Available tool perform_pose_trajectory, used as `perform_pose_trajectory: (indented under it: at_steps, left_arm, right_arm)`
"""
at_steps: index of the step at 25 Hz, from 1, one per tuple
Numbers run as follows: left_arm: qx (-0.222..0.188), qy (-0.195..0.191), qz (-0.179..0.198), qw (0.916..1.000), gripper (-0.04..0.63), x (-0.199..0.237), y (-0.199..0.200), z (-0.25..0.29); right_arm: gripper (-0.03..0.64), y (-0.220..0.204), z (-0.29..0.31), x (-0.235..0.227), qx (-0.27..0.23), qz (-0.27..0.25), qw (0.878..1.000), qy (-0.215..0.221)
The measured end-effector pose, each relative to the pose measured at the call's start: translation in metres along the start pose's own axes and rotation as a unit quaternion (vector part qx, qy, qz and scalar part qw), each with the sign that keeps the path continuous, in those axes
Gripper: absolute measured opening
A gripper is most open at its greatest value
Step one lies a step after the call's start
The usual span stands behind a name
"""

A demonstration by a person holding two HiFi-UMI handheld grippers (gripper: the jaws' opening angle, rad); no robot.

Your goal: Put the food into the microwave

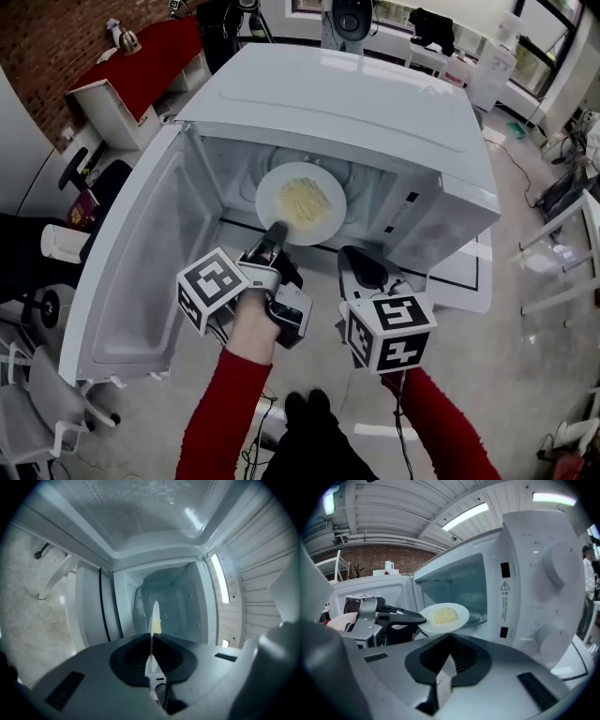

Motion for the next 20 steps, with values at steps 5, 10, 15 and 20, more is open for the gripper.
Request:
perform_pose_trajectory:
  at_steps: [5, 10, 15, 20]
  left_arm:
    - [-0.004, -0.003, -0.017, 0.9998, 0.020, -0.001, 0.004, 0.015]
    - [0.008, -0.009, -0.001, 0.9999, 0.020, -0.015, 0.012, 0.030]
    - [0.025, -0.010, 0.027, 0.9993, 0.020, -0.023, 0.024, 0.043]
    - [0.054, 0.002, 0.033, 0.9980, 0.020, -0.018, 0.024, 0.055]
  right_arm:
    - [0.014, -0.002, 0.012, -0.002, -0.001, 0.005, 1.000, 0.011]
    - [0.014, 0.005, 0.022, -0.005, -0.008, 0.019, 1.000, 0.006]
    - [0.014, 0.014, 0.032, -0.007, -0.021, 0.024, 0.999, -0.023]
    - [0.014, 0.012, 0.033, -0.007, -0.030, 0.041, 0.997, -0.054]
Point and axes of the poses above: the fingertips, and each gripper's own axes: z forward along the fingers, x to its left, y out of its top, the point moved 6 cm from there along -z, backward along the fingers, and after that the axes turned 15 degrees about y, right-handed, at the moved point
